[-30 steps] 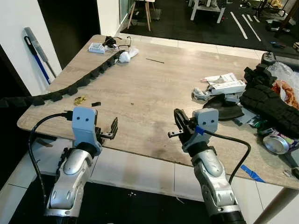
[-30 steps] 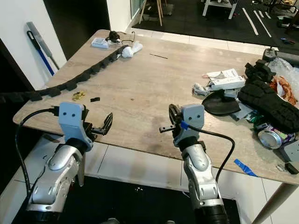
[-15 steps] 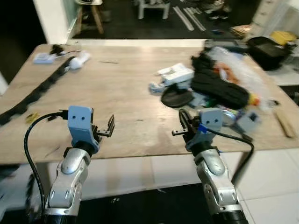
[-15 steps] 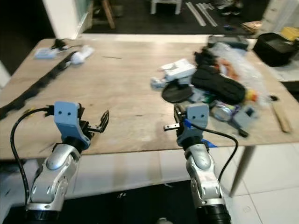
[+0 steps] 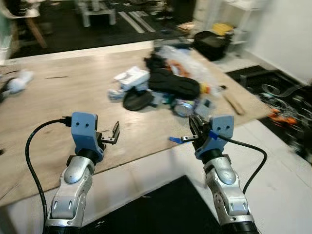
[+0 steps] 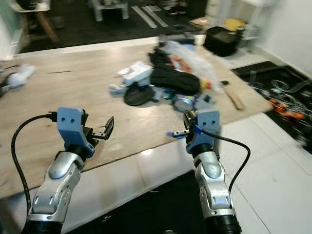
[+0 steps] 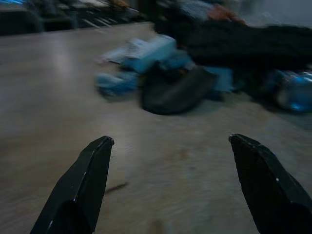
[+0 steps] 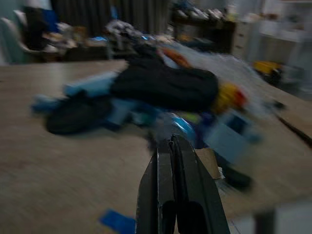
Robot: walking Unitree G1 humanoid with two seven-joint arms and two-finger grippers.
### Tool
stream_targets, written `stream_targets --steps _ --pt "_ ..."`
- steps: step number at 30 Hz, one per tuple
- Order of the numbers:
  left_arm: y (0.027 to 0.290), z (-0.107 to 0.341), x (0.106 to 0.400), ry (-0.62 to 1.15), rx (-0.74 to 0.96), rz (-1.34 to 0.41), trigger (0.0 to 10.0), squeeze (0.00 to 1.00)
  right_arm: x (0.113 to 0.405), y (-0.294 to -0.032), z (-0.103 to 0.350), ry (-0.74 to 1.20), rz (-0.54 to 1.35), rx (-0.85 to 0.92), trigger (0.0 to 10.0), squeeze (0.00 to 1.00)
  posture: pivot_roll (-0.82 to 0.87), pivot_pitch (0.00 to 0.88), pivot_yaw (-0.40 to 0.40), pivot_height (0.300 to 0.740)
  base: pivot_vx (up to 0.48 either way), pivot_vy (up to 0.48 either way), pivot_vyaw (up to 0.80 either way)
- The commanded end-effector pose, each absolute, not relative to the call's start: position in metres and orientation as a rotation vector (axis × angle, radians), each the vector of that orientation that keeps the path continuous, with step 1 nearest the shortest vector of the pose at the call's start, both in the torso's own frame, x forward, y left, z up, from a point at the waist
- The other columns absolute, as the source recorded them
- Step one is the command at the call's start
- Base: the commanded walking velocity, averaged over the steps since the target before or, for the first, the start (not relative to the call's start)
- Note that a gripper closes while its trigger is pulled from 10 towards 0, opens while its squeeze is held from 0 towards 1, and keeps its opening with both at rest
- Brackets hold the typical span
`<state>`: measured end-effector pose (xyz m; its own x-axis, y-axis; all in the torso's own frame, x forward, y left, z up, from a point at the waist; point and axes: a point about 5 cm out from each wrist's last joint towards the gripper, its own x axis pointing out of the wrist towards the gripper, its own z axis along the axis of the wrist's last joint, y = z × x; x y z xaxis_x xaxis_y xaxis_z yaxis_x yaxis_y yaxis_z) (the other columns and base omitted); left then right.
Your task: Picking trash to rubbish bin
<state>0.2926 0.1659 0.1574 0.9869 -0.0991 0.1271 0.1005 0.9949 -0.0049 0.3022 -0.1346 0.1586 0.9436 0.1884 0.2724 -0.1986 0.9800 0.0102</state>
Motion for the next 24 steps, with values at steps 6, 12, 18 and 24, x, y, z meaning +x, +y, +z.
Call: stream_targets --steps 6,12,18,24 --pt "0.167 0.154 0.29 -0.115 -0.005 -0.097 10.0 0.0 0.301 -0.131 0.157 -0.272 0.215 0.037 10.0 0.0 0.05 0.132 -0.024 0.74 0.0 0.0 -0.8" --pt "0.166 0.155 0.291 -0.116 -0.004 -0.099 10.0 0.0 0.302 -0.131 0.165 -0.324 0.216 0.095 10.0 0.0 0.06 0.126 -0.016 0.74 0.0 0.0 -0.8" --pt "0.167 0.156 0.293 -0.118 -0.002 -0.101 10.0 0.0 0.303 -0.134 0.167 -0.34 0.171 0.132 10.0 0.38 0.06 0.127 -0.017 0.74 0.0 0.0 -0.8" --pt "0.166 0.155 0.292 -0.114 -0.006 -0.1 10.0 0.0 0.303 -0.138 0.166 -0.341 0.132 0.132 10.0 0.1 0.05 0.129 -0.02 0.74 0.0 0.0 -0.8"
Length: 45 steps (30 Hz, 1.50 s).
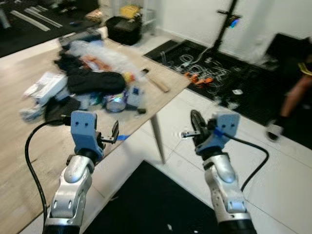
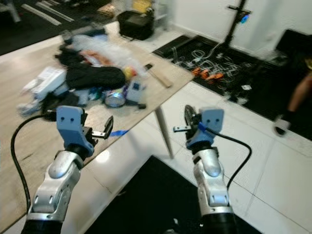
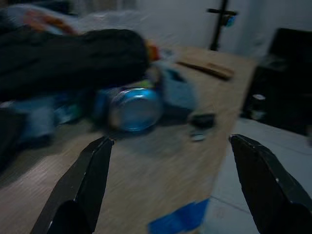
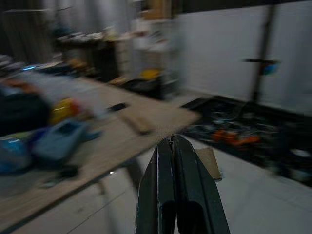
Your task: Picking trash to rubbish bin
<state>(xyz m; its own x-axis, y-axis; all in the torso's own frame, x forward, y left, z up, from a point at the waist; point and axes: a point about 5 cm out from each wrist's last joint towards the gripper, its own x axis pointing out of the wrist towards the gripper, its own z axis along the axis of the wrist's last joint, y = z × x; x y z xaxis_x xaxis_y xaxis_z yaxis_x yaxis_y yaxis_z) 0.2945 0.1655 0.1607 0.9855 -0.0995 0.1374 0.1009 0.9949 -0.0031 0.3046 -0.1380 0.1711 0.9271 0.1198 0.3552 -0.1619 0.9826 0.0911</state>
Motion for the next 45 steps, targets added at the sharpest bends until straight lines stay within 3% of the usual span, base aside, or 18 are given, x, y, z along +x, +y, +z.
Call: stream_targets --steps 1,3,45 --pt "0.165 0.155 0.292 -0.114 -0.007 -0.099 10.0 0.0 0.304 -0.14 0.166 -0.344 0.111 0.136 10.0 0.05 0.06 0.127 -0.023 0.74 0.0 0.0 -0.8" --pt "0.165 0.155 0.291 -0.114 -0.009 -0.099 10.0 0.0 0.304 -0.141 0.166 -0.345 0.099 0.141 10.0 0.0 0.06 0.127 -0.023 0.74 0.0 0.0 -0.8" --pt "0.165 0.15 0.29 -0.079 -0.019 -0.084 10.0 0.0 0.298 -0.134 0.129 -0.156 0.179 0.069 10.0 0.0 0.06 0.129 -0.023 0.74 0.0 0.0 -0.8"
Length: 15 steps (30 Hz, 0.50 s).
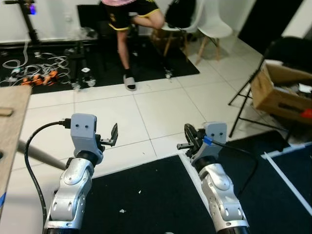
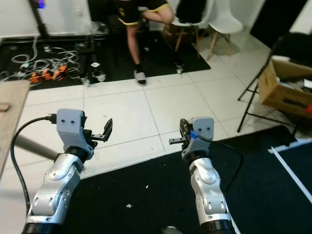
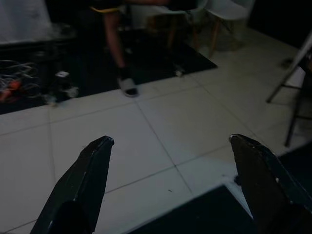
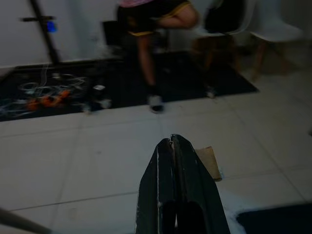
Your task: Picking trash to rubbish bin
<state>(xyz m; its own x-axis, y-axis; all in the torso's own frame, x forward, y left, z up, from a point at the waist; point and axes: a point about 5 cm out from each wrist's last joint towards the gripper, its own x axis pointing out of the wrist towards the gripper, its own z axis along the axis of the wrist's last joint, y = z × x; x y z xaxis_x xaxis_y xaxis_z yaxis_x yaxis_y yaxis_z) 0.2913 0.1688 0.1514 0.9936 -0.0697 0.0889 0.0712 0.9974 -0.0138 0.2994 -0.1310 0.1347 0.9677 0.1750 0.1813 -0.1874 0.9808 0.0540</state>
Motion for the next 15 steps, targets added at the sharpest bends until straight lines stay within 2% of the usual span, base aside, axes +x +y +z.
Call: stream_targets --steps 1,15 --pt "0.1647 0.1503 0.2904 -0.079 -0.019 -0.084 10.0 0.0 0.2978 -0.1342 0.1289 -0.156 0.179 0.069 10.0 0.0 0.06 0.129 -0.023 0.74 0.0 0.0 -0.8" --pt "0.1701 0.1509 0.2916 -0.083 0.011 -0.058 10.0 0.0 0.2963 -0.1315 0.1206 -0.138 0.187 0.048 10.0 0.0 0.06 0.126 -0.019 0.74 0.0 0.0 -0.8"
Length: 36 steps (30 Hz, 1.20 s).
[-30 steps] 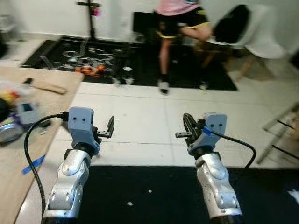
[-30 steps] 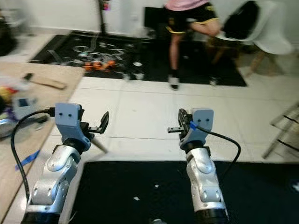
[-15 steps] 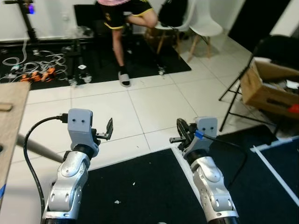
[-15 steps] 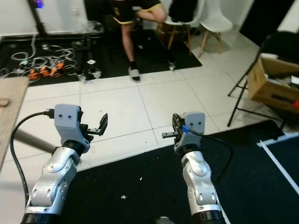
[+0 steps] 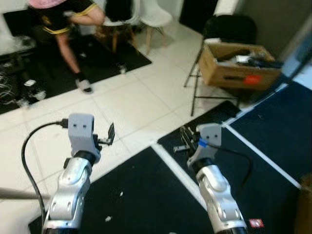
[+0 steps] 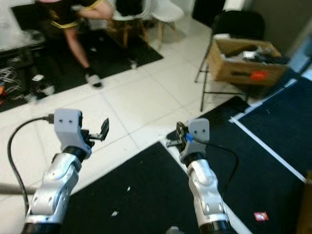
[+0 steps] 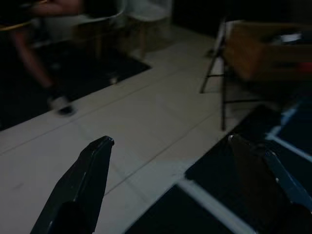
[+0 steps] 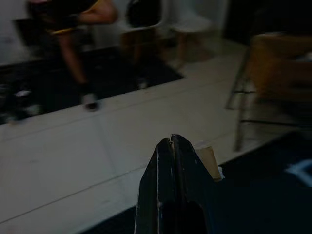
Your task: Picking trash to rubbish bin
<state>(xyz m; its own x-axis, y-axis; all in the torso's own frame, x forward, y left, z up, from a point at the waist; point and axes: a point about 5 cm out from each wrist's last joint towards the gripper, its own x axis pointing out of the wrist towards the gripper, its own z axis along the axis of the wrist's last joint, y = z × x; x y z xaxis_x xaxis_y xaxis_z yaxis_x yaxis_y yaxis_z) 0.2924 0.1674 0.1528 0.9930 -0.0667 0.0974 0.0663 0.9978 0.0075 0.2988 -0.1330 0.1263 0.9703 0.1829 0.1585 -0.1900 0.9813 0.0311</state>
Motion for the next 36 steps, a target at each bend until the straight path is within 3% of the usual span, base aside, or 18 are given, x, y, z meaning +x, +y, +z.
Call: stream_targets --steps 1,36 --pt "0.17 0.151 0.292 -0.081 0.013 -0.058 10.0 0.0 0.296 -0.131 0.12 -0.135 0.187 0.046 10.0 0.0 0.07 0.128 -0.018 0.74 0.0 0.0 -0.8" --pt "0.172 0.14 0.286 -0.037 -0.009 -0.027 10.0 0.0 0.294 -0.135 0.101 -0.052 0.179 0.031 10.0 0.0 0.06 0.133 -0.029 0.74 0.0 0.0 -0.8"
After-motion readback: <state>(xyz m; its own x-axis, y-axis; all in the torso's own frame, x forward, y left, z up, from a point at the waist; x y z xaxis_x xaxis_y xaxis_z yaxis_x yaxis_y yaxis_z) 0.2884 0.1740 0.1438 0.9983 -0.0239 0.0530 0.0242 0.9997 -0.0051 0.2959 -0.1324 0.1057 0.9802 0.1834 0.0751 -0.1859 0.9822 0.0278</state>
